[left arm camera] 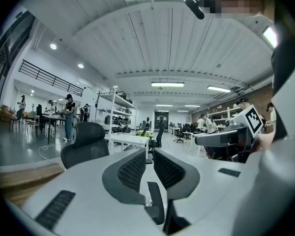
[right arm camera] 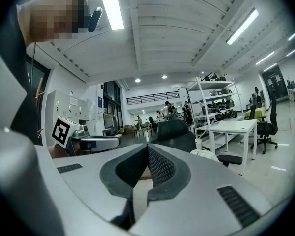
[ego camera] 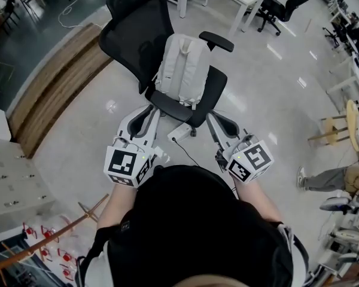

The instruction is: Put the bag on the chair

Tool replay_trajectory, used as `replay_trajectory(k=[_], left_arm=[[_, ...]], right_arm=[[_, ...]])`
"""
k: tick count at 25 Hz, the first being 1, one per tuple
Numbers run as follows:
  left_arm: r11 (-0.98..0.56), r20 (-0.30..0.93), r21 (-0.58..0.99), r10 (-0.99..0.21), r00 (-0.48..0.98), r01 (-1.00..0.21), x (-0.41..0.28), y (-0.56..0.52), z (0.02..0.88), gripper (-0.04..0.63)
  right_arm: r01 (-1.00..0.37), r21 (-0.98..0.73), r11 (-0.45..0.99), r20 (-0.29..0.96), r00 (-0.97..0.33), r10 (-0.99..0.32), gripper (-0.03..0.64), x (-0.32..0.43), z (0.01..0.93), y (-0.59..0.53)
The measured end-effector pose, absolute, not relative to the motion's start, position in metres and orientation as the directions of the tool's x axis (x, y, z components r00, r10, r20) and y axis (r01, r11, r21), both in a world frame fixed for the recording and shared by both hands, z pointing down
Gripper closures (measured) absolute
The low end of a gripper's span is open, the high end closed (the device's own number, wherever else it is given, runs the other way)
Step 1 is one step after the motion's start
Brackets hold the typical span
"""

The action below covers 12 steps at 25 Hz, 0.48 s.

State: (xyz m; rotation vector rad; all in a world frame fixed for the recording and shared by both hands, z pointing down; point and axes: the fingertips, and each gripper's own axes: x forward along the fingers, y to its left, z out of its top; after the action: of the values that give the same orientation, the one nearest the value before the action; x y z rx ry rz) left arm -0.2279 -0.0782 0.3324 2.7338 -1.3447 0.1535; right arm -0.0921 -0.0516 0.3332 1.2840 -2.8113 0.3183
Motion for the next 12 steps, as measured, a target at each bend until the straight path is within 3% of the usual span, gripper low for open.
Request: replay_trajectory(k=[12], left_arm=[[-0.634,0.142,0.019,-0.764,0.63,-0.773,-0.204,-0.086,0.332,0.538]], right_arm=[[-0.767,-0.175,0.618,0.106,-0.638,-0.762,0.588,-0.071,0.338,-0.056]])
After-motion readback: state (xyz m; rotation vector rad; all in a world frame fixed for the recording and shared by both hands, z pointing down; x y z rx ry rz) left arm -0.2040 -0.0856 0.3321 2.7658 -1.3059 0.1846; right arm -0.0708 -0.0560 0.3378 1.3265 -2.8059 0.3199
